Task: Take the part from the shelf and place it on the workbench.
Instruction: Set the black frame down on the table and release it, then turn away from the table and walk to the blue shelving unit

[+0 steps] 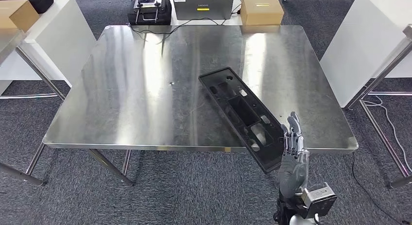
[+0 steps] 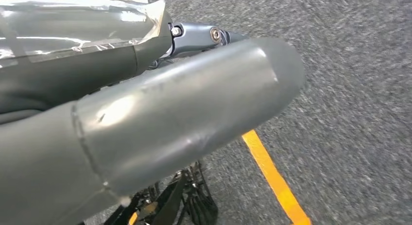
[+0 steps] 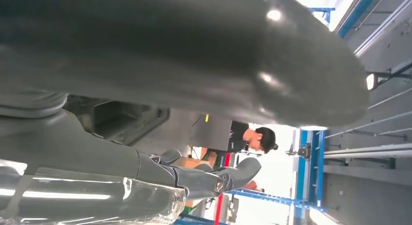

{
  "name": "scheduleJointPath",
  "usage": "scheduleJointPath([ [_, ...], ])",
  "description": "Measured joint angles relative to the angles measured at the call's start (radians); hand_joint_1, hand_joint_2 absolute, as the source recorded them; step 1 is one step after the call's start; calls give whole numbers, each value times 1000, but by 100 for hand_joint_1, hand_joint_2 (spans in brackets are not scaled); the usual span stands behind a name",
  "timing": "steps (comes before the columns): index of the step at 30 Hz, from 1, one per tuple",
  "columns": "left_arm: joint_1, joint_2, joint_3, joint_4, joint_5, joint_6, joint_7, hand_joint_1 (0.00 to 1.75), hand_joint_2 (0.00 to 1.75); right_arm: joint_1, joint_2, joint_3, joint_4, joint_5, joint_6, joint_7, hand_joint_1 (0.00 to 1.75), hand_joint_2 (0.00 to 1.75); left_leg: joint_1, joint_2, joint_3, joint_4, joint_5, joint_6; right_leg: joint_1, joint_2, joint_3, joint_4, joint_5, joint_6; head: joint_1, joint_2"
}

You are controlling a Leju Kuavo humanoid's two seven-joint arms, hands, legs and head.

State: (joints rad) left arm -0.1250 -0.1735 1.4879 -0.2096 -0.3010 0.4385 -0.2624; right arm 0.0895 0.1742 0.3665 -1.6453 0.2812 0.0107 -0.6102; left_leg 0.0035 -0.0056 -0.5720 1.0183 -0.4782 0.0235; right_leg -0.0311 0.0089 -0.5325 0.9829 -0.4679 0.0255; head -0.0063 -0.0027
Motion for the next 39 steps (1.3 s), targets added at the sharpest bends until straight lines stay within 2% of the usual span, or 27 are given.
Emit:
scheduleJointPath([
  [3,0,1,3,0,0,2,0,0,0,-4,3,-1,15,8,-4,2,0,0,6,2,-56,154,-119,-15,4,-6,-19,0,17,-22,-3,0],
  [4,0,1,5,0,0,2,-2,0,0,-4,3,-2,20,14,-8,3,0,0,8,2,-70,205,-145,-18,6,-8,-27,2,22,-24,-3,0],
  [5,0,1,6,0,0,1,-3,0,0,-4,3,-4,24,19,-12,4,0,0,10,2,-71,230,-150,-20,8,-9,-35,3,27,-23,-3,0],
  [6,0,1,6,0,0,0,-5,0,0,-5,3,-5,29,23,-16,5,0,0,12,2,-54,219,-137,-21,8,-9,-42,6,31,-21,-3,0],
  [9,-2,2,7,0,0,-10,-10,0,0,-6,3,-9,37,28,-24,6,0,0,16,0,67,36,-66,-20,9,-9,-59,14,44,-8,-3,0],
  [10,-3,2,7,0,0,-15,-11,0,0,-6,4,-10,39,29,-27,6,0,0,14,-2,92,-7,-55,-17,9,-9,-62,16,49,-2,-2,0],
  [11,-4,2,7,0,0,-21,-12,0,0,-6,4,-11,41,29,-31,7,0,0,10,-4,100,-23,-53,-13,10,-9,-63,17,53,5,-2,0],
  [14,-4,3,7,0,-3,-36,-13,0,0,-5,6,-18,47,30,-36,7,0,0,3,-3,81,-24,-35,9,11,-9,-71,17,64,26,0,0],
  [15,-4,3,7,0,-3,-42,-14,0,0,-4,6,-21,50,30,-38,7,0,0,3,0,70,-26,-25,20,11,-8,-81,33,47,27,1,0],
  [16,-4,4,7,0,-5,-48,-15,0,0,-4,5,-23,52,29,-39,7,0,0,4,2,57,-29,-14,30,12,-8,-97,67,14,23,2,0],
  [18,-4,6,6,0,-9,-60,-16,0,0,-2,4,-30,59,21,-39,8,0,0,1,6,29,-28,7,41,11,-8,-139,191,-78,12,5,0],
  [19,-4,7,6,0,-12,-66,-17,0,0,0,3,-34,64,16,-38,9,0,0,-1,7,17,-28,18,42,11,-8,-152,255,-109,12,6,0],
  [20,-3,8,6,0,-13,-70,-16,0,0,1,2,-37,69,14,-36,10,0,0,-4,8,4,-27,29,43,12,-8,-153,298,-122,17,6,0],
  [21,-3,9,5,0,-14,-72,-16,0,0,2,2,-39,74,17,-35,11,0,0,-7,9,-8,-26,39,43,13,-8,-138,307,-115,24,6,0],
  [22,-3,9,5,0,-17,-74,-16,0,0,2,1,-40,80,24,-34,11,0,0,-10,9,-19,-25,49,43,14,-8,-103,278,-95,30,6,0],
  [23,-3,10,4,0,-19,-77,-16,0,0,2,1,-39,85,32,-34,11,0,0,-12,9,-29,-25,58,42,17,-8,-52,216,-74,32,6,0],
  [25,-3,10,0,0,-24,-82,-16,0,0,0,2,-37,94,43,-34,12,0,0,-17,8,-44,-24,76,36,24,-9,56,57,-62,19,5,0],
  [27,-3,10,-7,0,-27,-85,-16,0,0,-1,3,-33,103,47,-34,13,0,0,-18,9,-49,-24,92,26,32,-9,98,-25,-70,3,4,0],
  [29,-2,12,-13,0,-31,-86,-16,0,0,-2,4,-29,113,47,-32,18,0,0,-15,7,-54,-24,100,14,28,-10,88,-33,-58,-9,5,0],
  [30,-1,12,-16,0,-32,-87,-16,0,0,-4,4,-27,119,48,-30,22,0,0,-12,5,-60,-13,84,8,24,-12,82,-34,-49,-18,5,0],
  [31,0,13,-18,0,-33,-88,-16,0,0,-6,5,-23,128,49,-28,28,0,0,-9,4,-70,14,49,2,19,-14,73,-36,-37,-28,3,0],
  [33,1,15,-20,0,-34,-89,-16,0,0,-11,6,-15,153,56,-26,38,0,0,-2,2,-99,120,-56,-11,15,-16,51,-35,-15,-37,0,0],
  [34,1,16,-21,0,-34,-89,-16,0,0,-12,6,-11,168,62,-28,41,0,0,3,2,-112,185,-97,-18,15,-16,39,-33,-3,-37,-2,0],
  [35,1,18,-23,0,-35,-89,-16,0,0,-13,6,-8,184,67,-32,47,0,0,8,2,-118,237,-113,-25,15,-17,26,-31,7,-33,-2,0],
  [36,1,19,-25,0,-35,-89,-16,0,0,-17,6,-5,201,71,-36,55,0,0,13,3,-110,260,-104,-31,13,-18,12,-27,17,-29,-2,0],
  [37,2,20,-29,0,-37,-89,-15,0,0,-24,6,-4,225,70,-39,68,0,0,19,3,-85,247,-78,-36,10,-19,-3,-22,26,-24,-2,0],
  [39,1,22,-37,0,-41,-89,-12,0,0,-53,6,-4,309,46,-46,86,0,0,29,3,7,130,-36,-48,6,-19,-31,-5,37,-12,-3,0],
])
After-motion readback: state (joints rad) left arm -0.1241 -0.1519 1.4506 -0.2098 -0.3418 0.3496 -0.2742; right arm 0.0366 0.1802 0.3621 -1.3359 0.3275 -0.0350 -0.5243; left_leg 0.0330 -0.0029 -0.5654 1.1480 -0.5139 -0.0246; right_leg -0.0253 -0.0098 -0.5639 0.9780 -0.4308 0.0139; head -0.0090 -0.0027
